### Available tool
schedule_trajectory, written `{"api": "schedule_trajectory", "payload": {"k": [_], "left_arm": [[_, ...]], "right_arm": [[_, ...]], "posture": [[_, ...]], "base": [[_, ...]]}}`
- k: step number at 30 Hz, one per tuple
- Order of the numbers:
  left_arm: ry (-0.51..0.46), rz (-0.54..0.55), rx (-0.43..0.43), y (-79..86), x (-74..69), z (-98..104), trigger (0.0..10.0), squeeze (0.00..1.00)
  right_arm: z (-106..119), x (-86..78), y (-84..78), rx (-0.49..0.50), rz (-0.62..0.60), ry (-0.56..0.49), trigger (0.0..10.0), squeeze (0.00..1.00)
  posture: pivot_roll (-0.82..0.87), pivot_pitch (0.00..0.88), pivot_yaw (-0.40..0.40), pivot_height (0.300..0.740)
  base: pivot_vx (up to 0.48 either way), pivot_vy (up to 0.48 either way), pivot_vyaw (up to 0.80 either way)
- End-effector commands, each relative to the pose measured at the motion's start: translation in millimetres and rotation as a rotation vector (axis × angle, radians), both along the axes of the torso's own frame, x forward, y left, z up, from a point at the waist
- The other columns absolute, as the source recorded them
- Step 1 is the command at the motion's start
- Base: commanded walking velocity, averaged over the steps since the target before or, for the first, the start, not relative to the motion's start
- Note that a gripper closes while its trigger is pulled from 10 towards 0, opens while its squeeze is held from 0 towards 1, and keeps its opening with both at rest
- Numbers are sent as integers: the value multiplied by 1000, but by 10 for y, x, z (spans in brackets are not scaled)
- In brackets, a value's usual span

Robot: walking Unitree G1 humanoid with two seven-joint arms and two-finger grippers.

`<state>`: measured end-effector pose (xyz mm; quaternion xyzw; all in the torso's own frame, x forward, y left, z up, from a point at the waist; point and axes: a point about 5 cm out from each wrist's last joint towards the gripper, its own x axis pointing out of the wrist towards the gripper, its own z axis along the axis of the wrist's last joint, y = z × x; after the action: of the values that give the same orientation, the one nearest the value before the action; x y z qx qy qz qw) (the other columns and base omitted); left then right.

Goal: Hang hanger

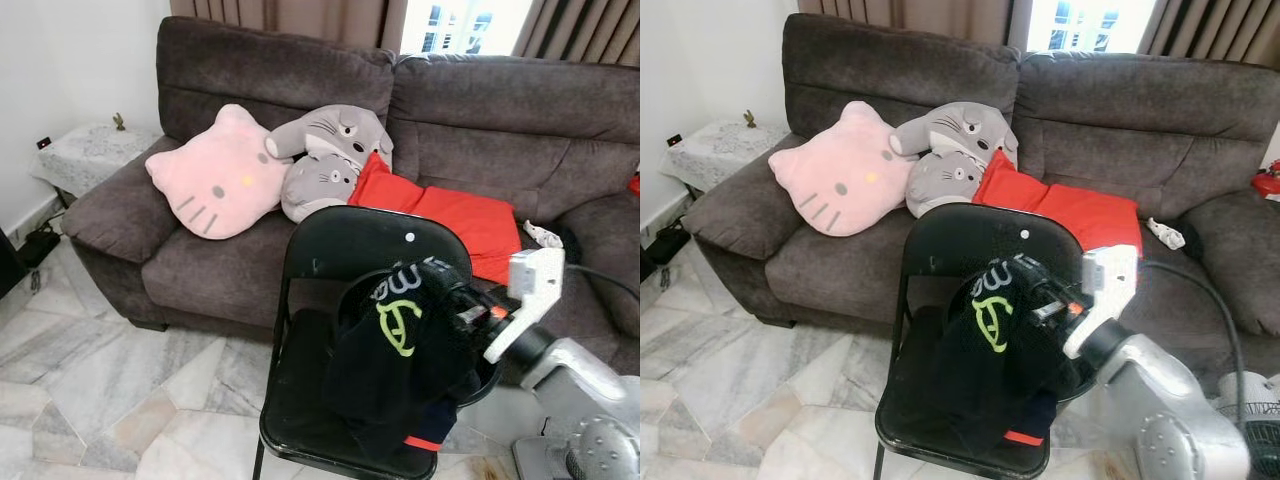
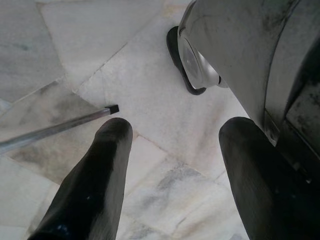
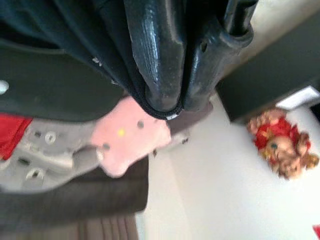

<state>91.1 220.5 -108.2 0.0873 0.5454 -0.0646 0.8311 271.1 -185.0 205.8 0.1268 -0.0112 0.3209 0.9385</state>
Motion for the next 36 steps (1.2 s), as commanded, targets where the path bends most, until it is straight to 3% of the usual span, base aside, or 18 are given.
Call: {"api": "schedule_trajectory", "payload": {"k": [1, 3, 5, 7, 10, 12, 13, 14, 15, 16, 19, 20, 23, 31, 36], "left_arm": [[-2, -3, -10, -20, 19, 0, 10000, 0], [-3, -7, -9, -19, 24, 2, 10000, 0], [-4, -7, -9, -18, 26, 3, 10000, 0], [-6, -9, -7, -14, 31, 5, 10000, 0], [-7, -12, -5, -12, 31, 6, 10000, 0], [-7, -12, -4, -10, 30, 6, 10000, 0], [-7, -12, -4, -10, 29, 6, 10000, 0], [-7, -13, -5, -13, 28, 5, 10000, 0], [-7, -13, -5, -13, 28, 5, 10000, 0], [-7, -12, -7, -15, 27, 4, 10000, 0], [-7, -9, -8, -17, 25, 4, 10000, 0], [-7, -9, -8, -17, 25, 4, 10000, 0], [-5, -8, -8, -18, 19, 2, 10000, 0], [-4, -6, -7, -17, 13, 0, 10000, 0], [-5, -7, -8, -18, 12, 1, 10000, 0]], "right_arm": [[265, -32, -73, 50, -8, -120, 0, 0], [478, -45, -188, 117, -41, -220, 0, 0], [522, -50, -209, 126, -47, -243, 0, 0], [714, 4, -439, 226, -172, -303, 0, 0], [809, 2, -563, 312, -204, -339, 0, 0], [775, 1, -546, 332, -180, -314, 0, 0], [704, 13, -501, 301, -163, -275, 0, 0], [499, 21, -385, 201, -117, -199, 0, 0], [499, 21, -385, 201, -117, -199, 0, 0], [244, 18, -273, 116, -63, -90, 0, 0], [-77, 38, -214, -12, -55, 67, 0, 0], [-77, 38, -214, -12, -55, 67, 0, 0], [-529, 36, -205, -195, -52, 230, 0, 0], [-766, 164, -257, -229, -126, 304, 0, 0], [-960, 309, -155, -260, -111, 334, 0, 0]], "posture": [[-95, 12, -37, 740], [-95, 9, -33, 740], [-94, 7, -32, 740], [-98, 4, -28, 740], [-97, 4, -28, 740], [-98, 5, -28, 740], [-99, 5, -28, 740], [-96, 5, -30, 740], [-96, 5, -30, 740], [-89, 6, -30, 740], [-88, 7, -31, 740], [-88, 7, -31, 740], [-86, 10, -34, 740], [-83, 13, -34, 740], [-77, 15, -35, 740]], "base": [[0, 0, 0], [0, 0, 0], [0, 0, 0], [0, 0, 0], [0, 0, 0], [0, 0, 0], [0, 0, 0], [0, 0, 0], [0, 0, 0], [0, 0, 0], [0, 0, 0], [0, 0, 0], [0, 0, 0], [0, 0, 0], [0, 0, 0]]}}
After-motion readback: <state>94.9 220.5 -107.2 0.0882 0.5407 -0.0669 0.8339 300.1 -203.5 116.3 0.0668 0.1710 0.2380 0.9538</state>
